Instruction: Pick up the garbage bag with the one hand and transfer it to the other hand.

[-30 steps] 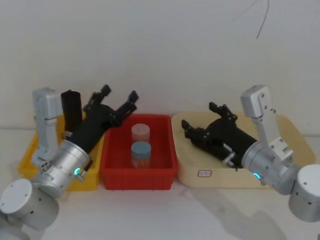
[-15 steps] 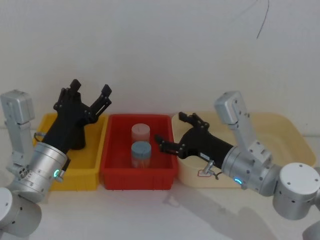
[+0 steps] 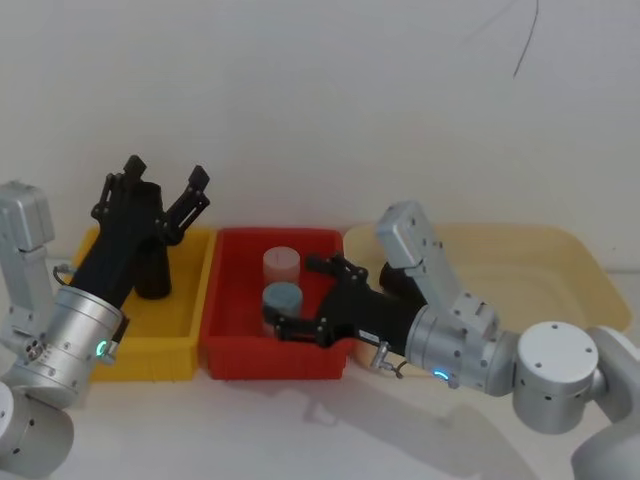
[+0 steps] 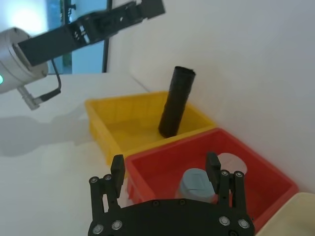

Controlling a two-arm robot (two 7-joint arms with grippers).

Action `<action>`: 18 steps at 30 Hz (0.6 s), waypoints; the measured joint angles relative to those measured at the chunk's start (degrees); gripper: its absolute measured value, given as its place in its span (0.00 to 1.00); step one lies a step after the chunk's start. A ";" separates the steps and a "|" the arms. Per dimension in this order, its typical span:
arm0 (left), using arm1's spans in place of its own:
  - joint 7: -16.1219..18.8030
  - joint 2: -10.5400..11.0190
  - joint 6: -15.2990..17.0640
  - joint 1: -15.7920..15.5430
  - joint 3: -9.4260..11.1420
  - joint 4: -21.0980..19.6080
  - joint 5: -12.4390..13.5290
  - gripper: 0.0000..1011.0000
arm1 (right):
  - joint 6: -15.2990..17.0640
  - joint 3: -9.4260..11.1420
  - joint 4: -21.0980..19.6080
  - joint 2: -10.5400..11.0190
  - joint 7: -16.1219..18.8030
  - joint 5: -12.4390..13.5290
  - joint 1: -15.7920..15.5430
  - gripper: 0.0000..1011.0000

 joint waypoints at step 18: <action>0.44 0.20 -0.25 0.43 -0.31 -0.68 0.22 0.99 | -0.76 -0.91 7.41 -1.57 -1.68 -0.45 3.58 0.99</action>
